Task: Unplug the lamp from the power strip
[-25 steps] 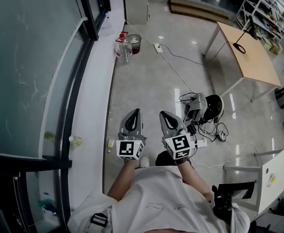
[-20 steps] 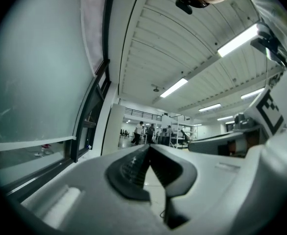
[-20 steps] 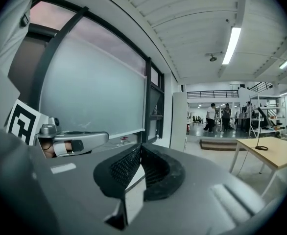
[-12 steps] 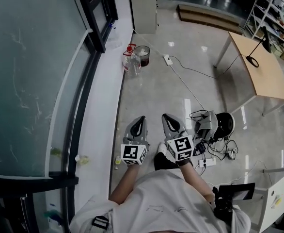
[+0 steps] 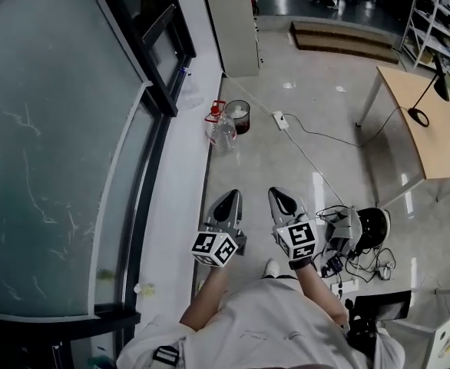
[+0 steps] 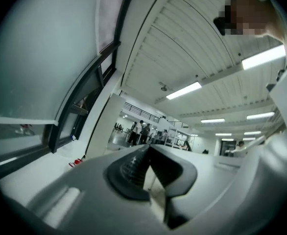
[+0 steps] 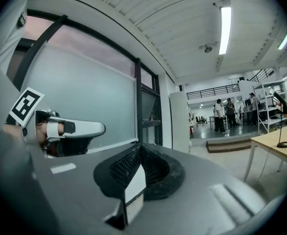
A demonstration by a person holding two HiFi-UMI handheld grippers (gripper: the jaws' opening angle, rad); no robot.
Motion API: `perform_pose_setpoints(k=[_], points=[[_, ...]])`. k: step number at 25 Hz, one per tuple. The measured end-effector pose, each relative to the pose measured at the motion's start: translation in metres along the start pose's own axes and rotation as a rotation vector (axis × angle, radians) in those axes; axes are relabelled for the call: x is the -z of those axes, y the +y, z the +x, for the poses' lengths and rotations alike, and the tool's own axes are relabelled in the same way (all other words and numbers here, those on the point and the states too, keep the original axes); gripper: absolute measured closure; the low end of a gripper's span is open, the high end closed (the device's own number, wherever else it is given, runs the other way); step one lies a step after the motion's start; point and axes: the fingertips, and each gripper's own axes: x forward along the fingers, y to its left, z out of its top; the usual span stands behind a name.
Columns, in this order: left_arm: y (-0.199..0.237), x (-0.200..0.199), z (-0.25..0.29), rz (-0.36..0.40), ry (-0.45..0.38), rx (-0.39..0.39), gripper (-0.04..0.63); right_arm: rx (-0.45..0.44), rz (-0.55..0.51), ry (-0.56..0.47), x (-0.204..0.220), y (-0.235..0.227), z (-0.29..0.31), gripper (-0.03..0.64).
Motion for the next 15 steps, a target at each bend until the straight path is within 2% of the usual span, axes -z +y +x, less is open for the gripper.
perform_pose_setpoints(k=[2,5,8,9,11,13,15], points=[[0.003,0.002,0.018,-0.001,0.008,0.009,0.595,0.013,0.015,0.008,0.007,-0.021,0.012,0.607],[0.013,0.019,0.039,0.072,0.061,-0.008,0.595,0.033,0.055,0.046,0.02,-0.046,0.032,0.607],[0.042,0.038,0.053,0.138,0.119,-0.036,0.595,0.03,0.075,0.086,0.034,-0.053,0.059,0.607],[0.055,0.042,0.059,0.137,0.133,-0.044,0.595,0.026,0.071,0.09,0.036,-0.053,0.069,0.607],[0.08,0.044,0.078,0.082,0.128,-0.042,0.595,0.025,0.057,0.093,0.037,-0.058,0.093,0.607],[0.099,0.039,0.109,0.042,0.097,-0.014,0.595,0.032,0.038,0.104,0.04,-0.07,0.122,0.607],[0.115,0.032,0.143,0.038,0.082,0.023,0.595,0.042,0.018,0.128,0.041,-0.083,0.152,0.607]])
